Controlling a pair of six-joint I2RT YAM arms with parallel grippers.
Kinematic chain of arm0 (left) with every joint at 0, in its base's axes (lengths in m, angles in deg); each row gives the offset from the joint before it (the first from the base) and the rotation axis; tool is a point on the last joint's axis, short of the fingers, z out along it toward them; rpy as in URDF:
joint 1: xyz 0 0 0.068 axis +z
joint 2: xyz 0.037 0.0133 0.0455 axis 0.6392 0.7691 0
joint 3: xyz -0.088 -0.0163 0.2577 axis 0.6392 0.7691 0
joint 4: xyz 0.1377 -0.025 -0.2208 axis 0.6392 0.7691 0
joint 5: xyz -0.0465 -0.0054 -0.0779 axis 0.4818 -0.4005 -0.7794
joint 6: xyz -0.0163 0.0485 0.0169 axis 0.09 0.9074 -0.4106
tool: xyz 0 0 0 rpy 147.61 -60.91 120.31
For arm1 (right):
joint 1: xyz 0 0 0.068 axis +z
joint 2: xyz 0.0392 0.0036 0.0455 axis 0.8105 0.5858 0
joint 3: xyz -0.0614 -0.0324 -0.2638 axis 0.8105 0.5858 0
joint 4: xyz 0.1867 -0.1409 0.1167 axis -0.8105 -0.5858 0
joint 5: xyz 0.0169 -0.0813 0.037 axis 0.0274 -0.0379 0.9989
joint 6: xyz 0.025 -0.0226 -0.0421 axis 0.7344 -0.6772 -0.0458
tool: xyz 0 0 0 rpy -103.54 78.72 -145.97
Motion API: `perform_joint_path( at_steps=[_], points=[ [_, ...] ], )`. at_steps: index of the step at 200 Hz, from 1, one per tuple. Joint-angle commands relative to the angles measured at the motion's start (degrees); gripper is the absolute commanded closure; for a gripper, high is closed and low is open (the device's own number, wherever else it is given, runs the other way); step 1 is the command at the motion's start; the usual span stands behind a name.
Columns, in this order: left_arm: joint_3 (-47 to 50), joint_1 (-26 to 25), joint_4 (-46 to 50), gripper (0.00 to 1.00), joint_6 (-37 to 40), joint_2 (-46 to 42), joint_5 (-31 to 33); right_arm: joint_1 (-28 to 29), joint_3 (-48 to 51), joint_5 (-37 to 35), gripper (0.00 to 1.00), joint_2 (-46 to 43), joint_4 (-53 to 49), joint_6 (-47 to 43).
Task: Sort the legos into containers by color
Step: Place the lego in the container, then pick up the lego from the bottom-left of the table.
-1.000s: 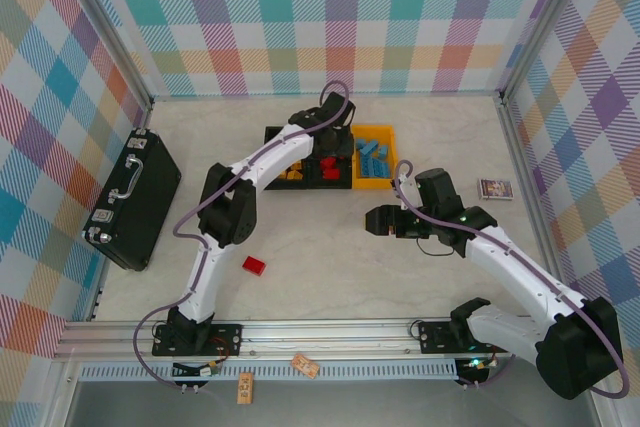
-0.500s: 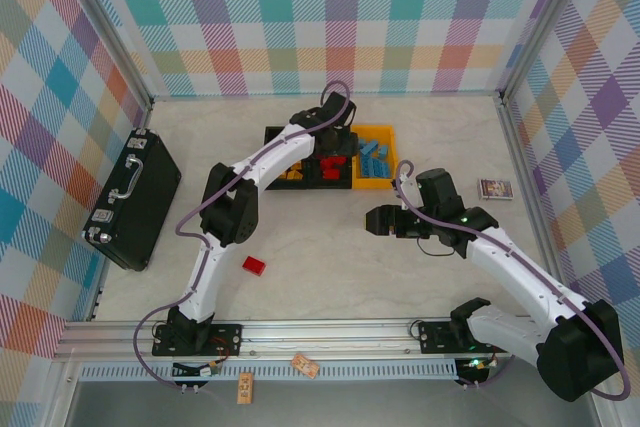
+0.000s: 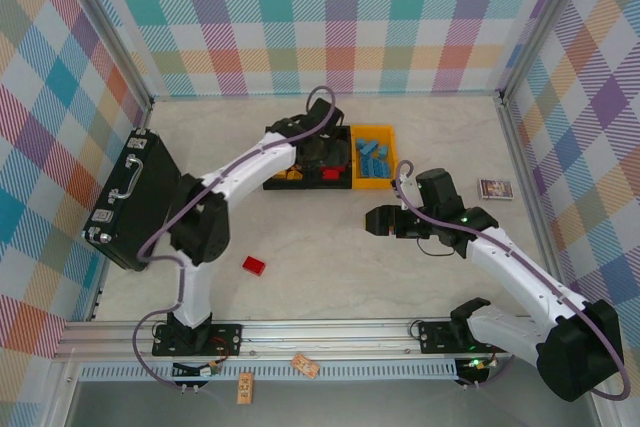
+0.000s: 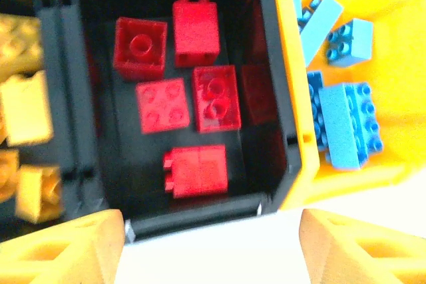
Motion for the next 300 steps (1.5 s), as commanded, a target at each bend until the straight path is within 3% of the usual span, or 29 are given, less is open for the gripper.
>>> perform_joint_path(
  at_steps=[1, 72, 132, 206, 259, 300],
  points=[
    [8.6, -0.3, -0.2, 0.31, -4.4, -9.3, 2.3, 0.2, -1.6, 1.5, 0.33, 0.8, 0.5, -1.3],
    [37.5, -0.5, 2.8, 0.31, -24.5, -33.9, 9.0, 11.4, -8.2, -4.8, 0.33, 8.5, 0.8, -7.3],
    [51.3, -1.3, 8.6, 0.28, -40.6, -45.9, 9.9, 19.0, -12.6, -8.9, 0.33, 15.5, 3.5, -11.7],
    [59.9, -4.2, 7.8, 0.20, -54.9, -44.2, 9.7, 20.5, -14.3, -8.1, 0.33, 19.4, 4.4, -11.4],
    [62.6, -4.4, 3.1, 0.22, -56.4, -40.5, 9.3, 20.5, -14.2, -8.3, 0.33, 19.6, 4.2, -11.3],
    [63.8, -4.5, -0.4, 0.29, -56.6, -36.3, 9.4, 20.6, -13.8, -8.6, 0.33, 19.5, 4.2, -11.1]
  ],
)
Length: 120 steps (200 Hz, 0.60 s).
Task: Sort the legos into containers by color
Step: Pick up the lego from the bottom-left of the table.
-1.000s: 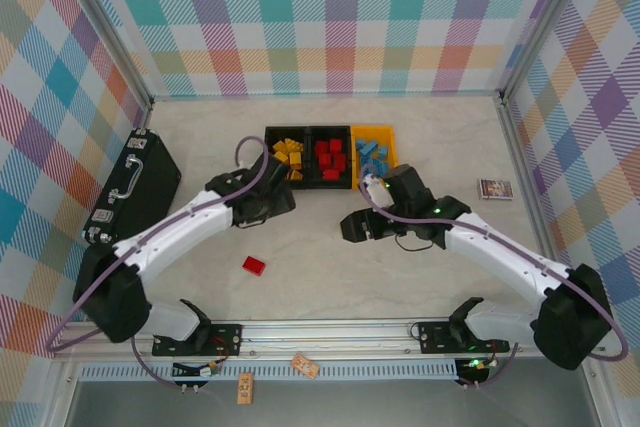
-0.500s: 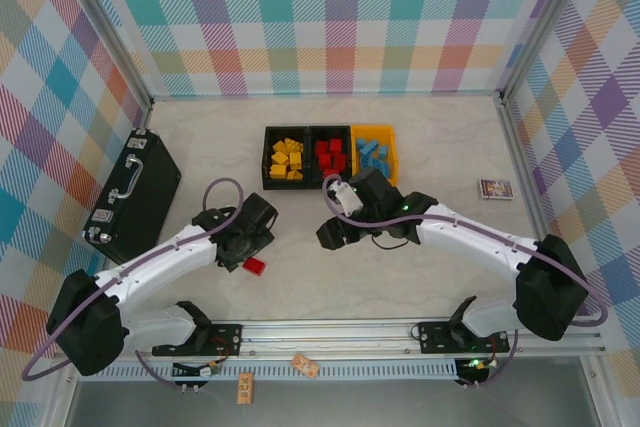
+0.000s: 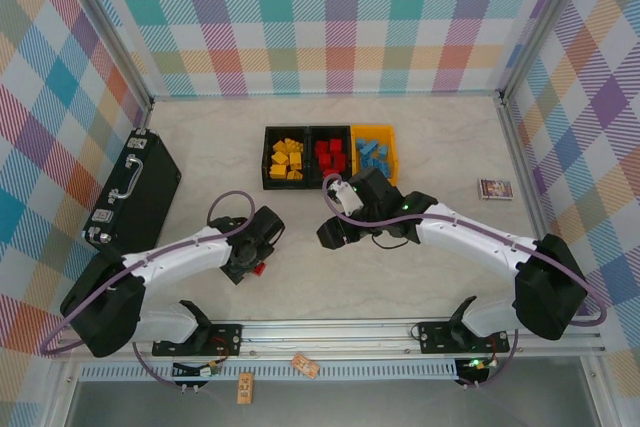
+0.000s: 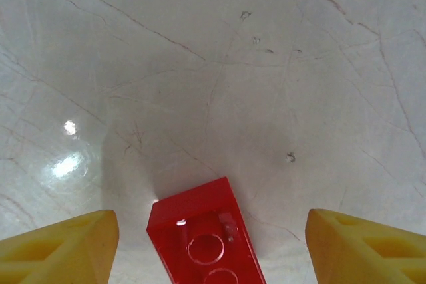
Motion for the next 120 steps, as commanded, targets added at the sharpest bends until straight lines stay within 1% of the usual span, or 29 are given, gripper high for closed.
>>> perform_joint_path(
  at_steps=[1, 23, 37, 78, 104, 120],
  points=[
    [1.1, -0.4, -1.8, 0.29, -1.3, 2.2, 0.9, 0.4, -0.9, -0.4, 0.33, 0.3, 0.8, -0.6],
    [1.0, -0.6, -2.8, 0.37, -1.2, 3.5, 0.9, 0.4, -0.5, -0.7, 0.33, -0.1, 0.8, -0.5],
    [0.9, -0.8, -3.2, 0.45, -1.0, 4.0, 0.9, 0.4, -0.2, -1.0, 0.33, -0.4, 0.8, -0.3],
    [0.9, -1.0, -4.2, 0.62, -0.5, 5.2, 0.9, 0.4, 0.3, -1.4, 0.33, -0.8, 0.8, -0.2],
    [0.1, -1.1, -4.3, 0.67, 0.6, 4.9, 0.9, 0.3, 0.4, -1.8, 0.33, -1.8, 0.8, 0.1],
    [-1.5, -1.1, -3.3, 0.68, 2.0, 4.4, 1.7, 0.2, 0.8, -2.3, 0.33, -2.8, 0.7, 0.7]
  ],
)
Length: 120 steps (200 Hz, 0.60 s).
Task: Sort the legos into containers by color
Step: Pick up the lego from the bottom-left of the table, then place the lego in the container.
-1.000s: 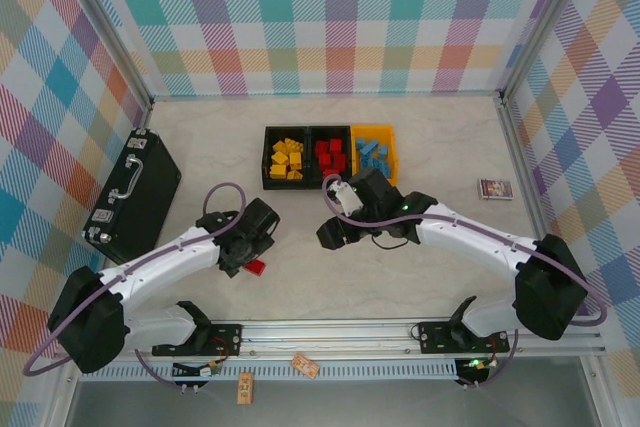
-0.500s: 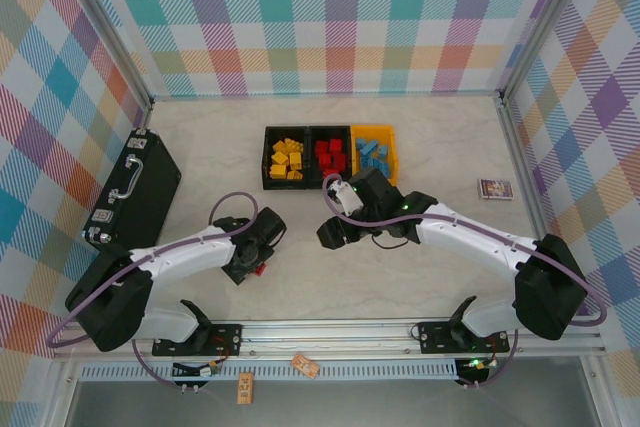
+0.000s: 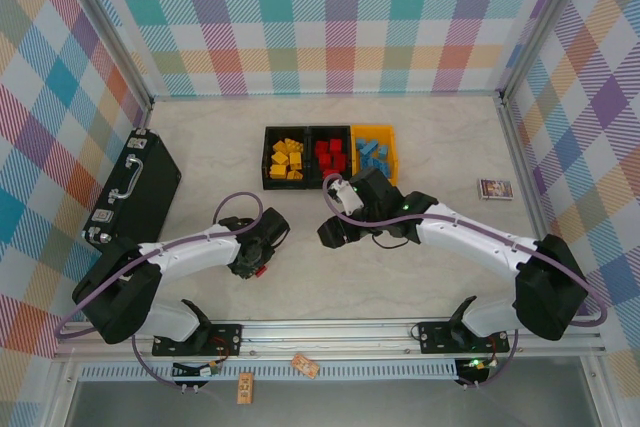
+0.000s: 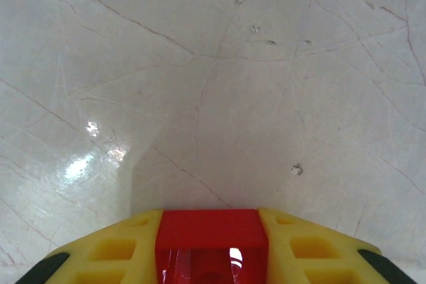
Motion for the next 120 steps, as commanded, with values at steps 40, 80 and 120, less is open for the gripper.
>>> perform_joint_path(
  at_steps=[40, 80, 120],
  points=[
    [-11.4, -0.3, 1.9, 0.68, 10.0, 1.2, 3.8, -4.2, 3.4, 1.8, 0.33, -6.2, 1.4, 4.3],
    [-25.9, -0.2, 2.8, 0.67, 19.1, 10.1, 3.2, -9.6, 5.7, 0.7, 0.33, -9.7, -0.2, 7.4],
    [-40.6, 0.8, 3.1, 0.66, 25.9, 20.1, 0.3, -14.3, 7.9, -0.2, 0.33, -13.4, -1.6, 9.6]
  ],
)
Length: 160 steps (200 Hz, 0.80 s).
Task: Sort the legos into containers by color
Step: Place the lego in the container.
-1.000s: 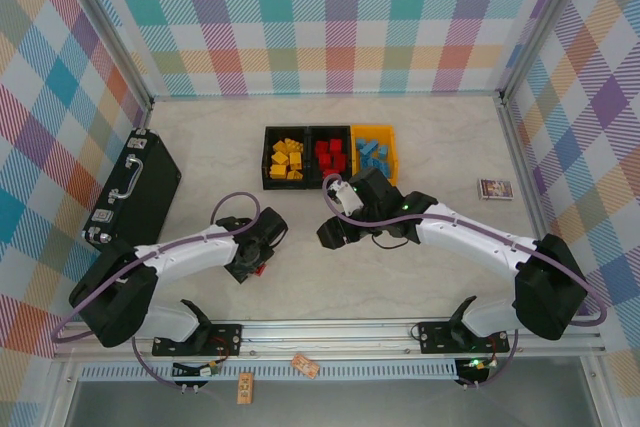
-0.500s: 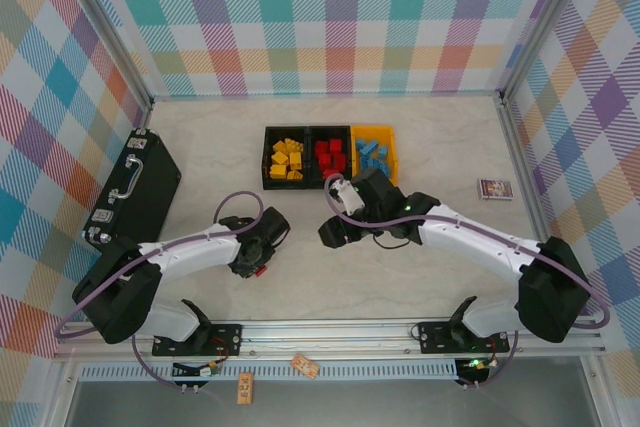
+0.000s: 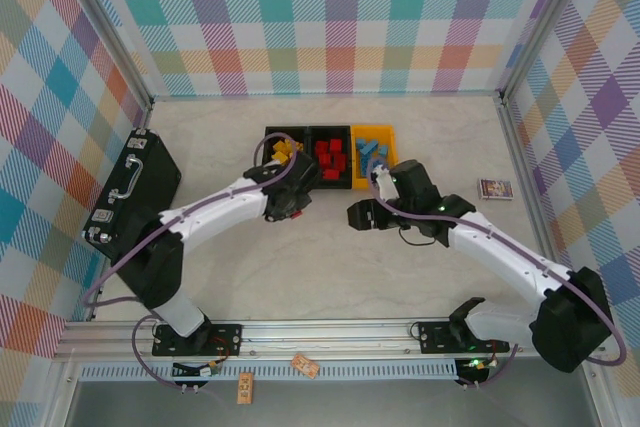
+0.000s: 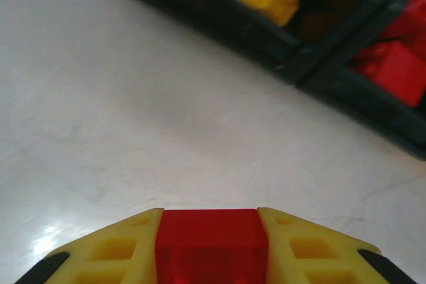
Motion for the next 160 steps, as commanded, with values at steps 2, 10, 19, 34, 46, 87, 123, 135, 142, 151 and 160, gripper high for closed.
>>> perform_joint_path(
  at_steps=[2, 10, 19, 34, 46, 87, 123, 135, 142, 151, 160],
  points=[
    [-7.8, 0.7, 1.7, 0.66, 6.6, 5.0, -1.6, -2.2, 1.3, -0.4, 0.33, -2.5, -1.5, 2.4],
    [-10.6, 0.9, 2.0, 0.66, 7.8, 7.0, -2.2, -3.0, 1.5, -0.5, 0.33, -2.8, -1.8, 2.7],
    [-13.7, 1.2, 2.3, 0.66, 8.8, 9.1, -2.9, -3.7, 1.7, -0.9, 0.33, -3.0, -2.4, 3.0],
    [-18.5, 1.7, 2.7, 0.66, 10.6, 12.0, -3.4, -4.7, 2.1, -1.5, 0.33, -3.6, -3.0, 3.4],
    [-22.3, 2.2, 3.2, 0.66, 12.0, 14.4, -3.7, -5.4, 2.8, -1.9, 0.33, -4.2, -3.1, 3.9],
    [-35.4, 4.6, 6.6, 0.67, 16.6, 22.7, -6.0, -7.3, 3.7, -2.7, 0.33, -5.2, -4.1, 4.6],
    [-44.2, 6.3, 8.1, 0.66, 18.5, 29.0, -7.4, -8.7, 4.7, -3.1, 0.33, -6.2, -3.9, 5.0],
    [-47.5, 6.4, 8.7, 0.66, 19.4, 31.1, -7.9, -9.1, 4.9, -2.9, 0.33, -5.9, -4.0, 5.0],
    [-49.3, 6.5, 9.3, 0.66, 19.6, 32.2, -8.0, -9.2, 4.8, -2.8, 0.33, -5.8, -4.1, 5.0],
    [-51.5, 6.5, 9.7, 0.66, 19.9, 34.0, -8.4, -9.4, 4.6, -2.9, 0.33, -5.6, -4.3, 4.9],
    [-53.6, 6.6, 10.1, 0.66, 20.1, 35.5, -8.5, -9.5, 4.6, -2.8, 0.33, -5.6, -4.4, 4.8]
  ],
)
